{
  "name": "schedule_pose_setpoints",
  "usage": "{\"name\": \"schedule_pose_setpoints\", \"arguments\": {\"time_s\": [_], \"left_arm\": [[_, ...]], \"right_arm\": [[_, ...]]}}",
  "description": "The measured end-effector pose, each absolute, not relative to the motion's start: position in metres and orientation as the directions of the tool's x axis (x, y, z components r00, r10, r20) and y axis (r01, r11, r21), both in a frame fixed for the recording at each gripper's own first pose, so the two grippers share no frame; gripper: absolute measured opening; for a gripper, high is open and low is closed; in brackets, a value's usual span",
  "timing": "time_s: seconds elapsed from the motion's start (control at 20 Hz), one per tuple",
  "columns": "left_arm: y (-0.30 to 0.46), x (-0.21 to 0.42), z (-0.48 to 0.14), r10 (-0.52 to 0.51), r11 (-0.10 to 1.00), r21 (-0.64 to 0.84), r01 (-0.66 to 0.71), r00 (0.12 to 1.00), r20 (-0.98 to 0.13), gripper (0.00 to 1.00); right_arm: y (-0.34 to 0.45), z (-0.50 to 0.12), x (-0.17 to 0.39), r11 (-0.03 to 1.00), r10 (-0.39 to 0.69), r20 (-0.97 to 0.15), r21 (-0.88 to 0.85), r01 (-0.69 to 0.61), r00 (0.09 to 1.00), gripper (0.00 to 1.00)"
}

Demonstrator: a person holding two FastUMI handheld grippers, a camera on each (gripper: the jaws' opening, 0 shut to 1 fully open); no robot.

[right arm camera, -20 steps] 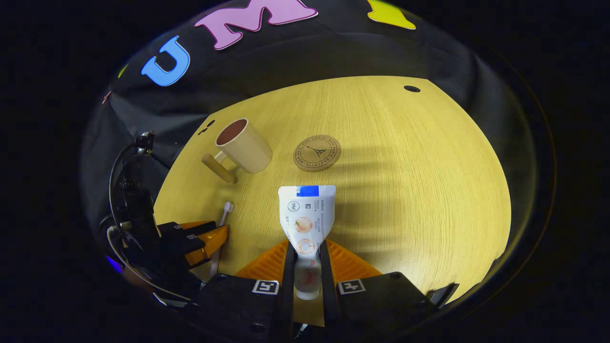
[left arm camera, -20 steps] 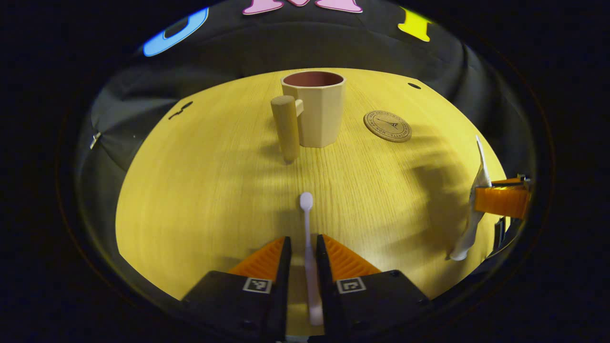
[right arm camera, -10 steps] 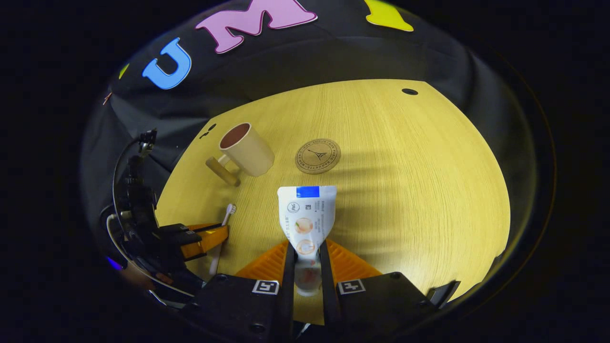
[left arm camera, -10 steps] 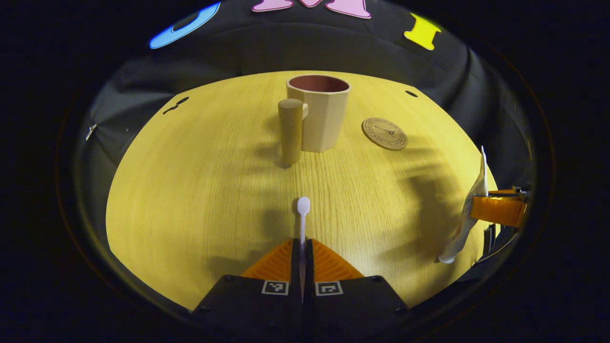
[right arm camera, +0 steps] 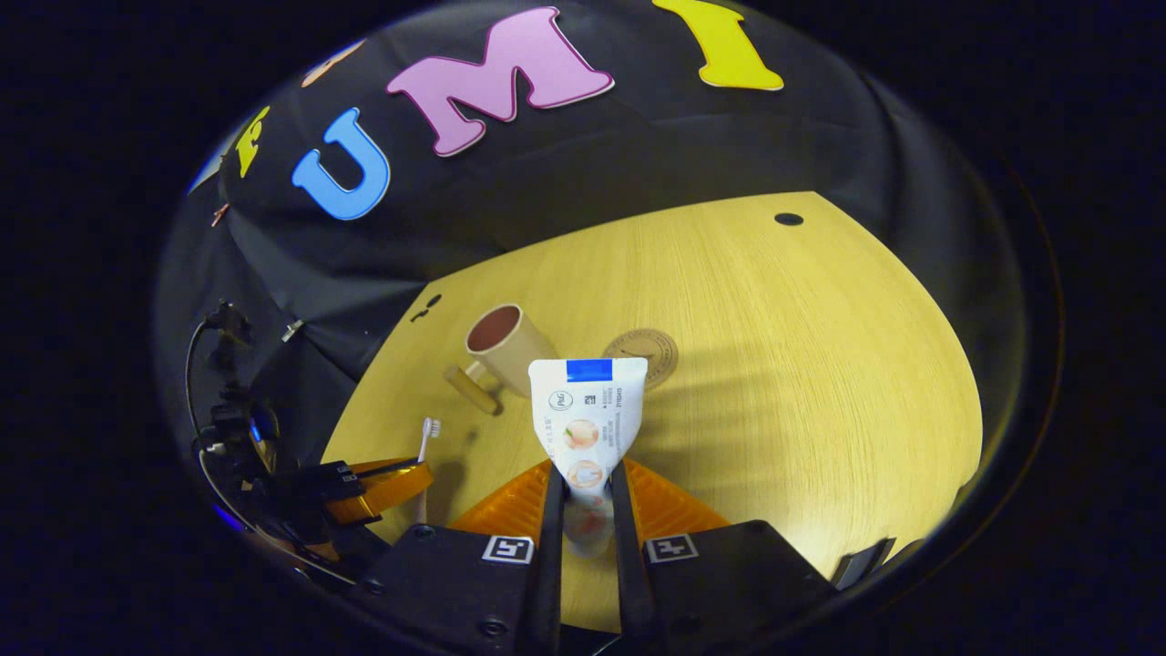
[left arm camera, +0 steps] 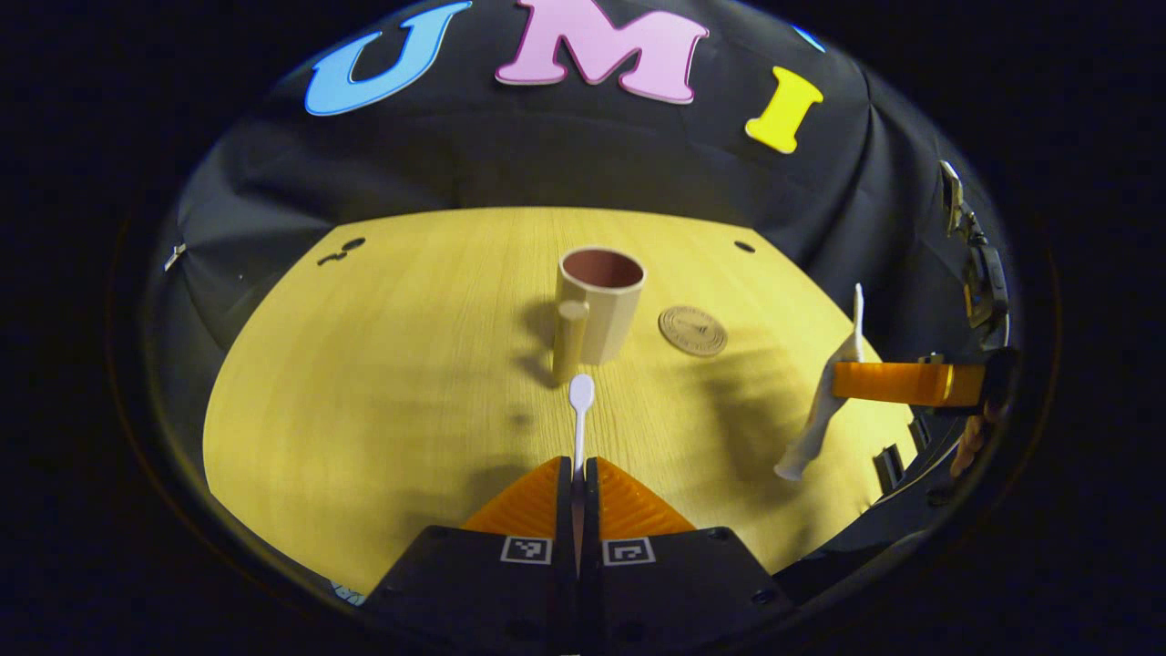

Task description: Put the toothbrush and toothpaste on the desktop into the cup, then pick up the cup and place it on the coaster on the desktop.

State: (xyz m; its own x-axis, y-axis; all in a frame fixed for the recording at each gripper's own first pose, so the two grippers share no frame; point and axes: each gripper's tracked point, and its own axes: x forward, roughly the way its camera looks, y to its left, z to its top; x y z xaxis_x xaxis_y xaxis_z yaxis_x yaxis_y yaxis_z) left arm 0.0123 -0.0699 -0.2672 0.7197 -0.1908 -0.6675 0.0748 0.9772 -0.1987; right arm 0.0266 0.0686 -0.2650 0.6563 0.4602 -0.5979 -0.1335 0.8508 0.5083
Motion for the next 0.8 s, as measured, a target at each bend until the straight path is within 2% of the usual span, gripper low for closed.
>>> {"name": "schedule_pose_setpoints", "arguments": {"time_s": [0.25,0.5,0.8], "left_arm": [[-0.057,0.02,-0.196,-0.217,0.963,-0.253,0.089,0.811,-0.543,0.06],[-0.044,0.026,-0.147,-0.215,0.948,-0.309,0.075,0.868,-0.448,0.06],[-0.039,0.051,-0.121,-0.174,0.948,-0.314,0.049,0.906,-0.386,0.06]], "right_arm": [[0.09,-0.215,0.068,0.832,0.485,-0.489,0.513,-0.21,0.725,0.29],[0.127,-0.172,0.126,0.802,0.525,-0.377,0.518,-0.296,0.763,0.3],[0.162,-0.167,0.188,0.781,0.549,-0.323,0.526,-0.337,0.771,0.29]]}}
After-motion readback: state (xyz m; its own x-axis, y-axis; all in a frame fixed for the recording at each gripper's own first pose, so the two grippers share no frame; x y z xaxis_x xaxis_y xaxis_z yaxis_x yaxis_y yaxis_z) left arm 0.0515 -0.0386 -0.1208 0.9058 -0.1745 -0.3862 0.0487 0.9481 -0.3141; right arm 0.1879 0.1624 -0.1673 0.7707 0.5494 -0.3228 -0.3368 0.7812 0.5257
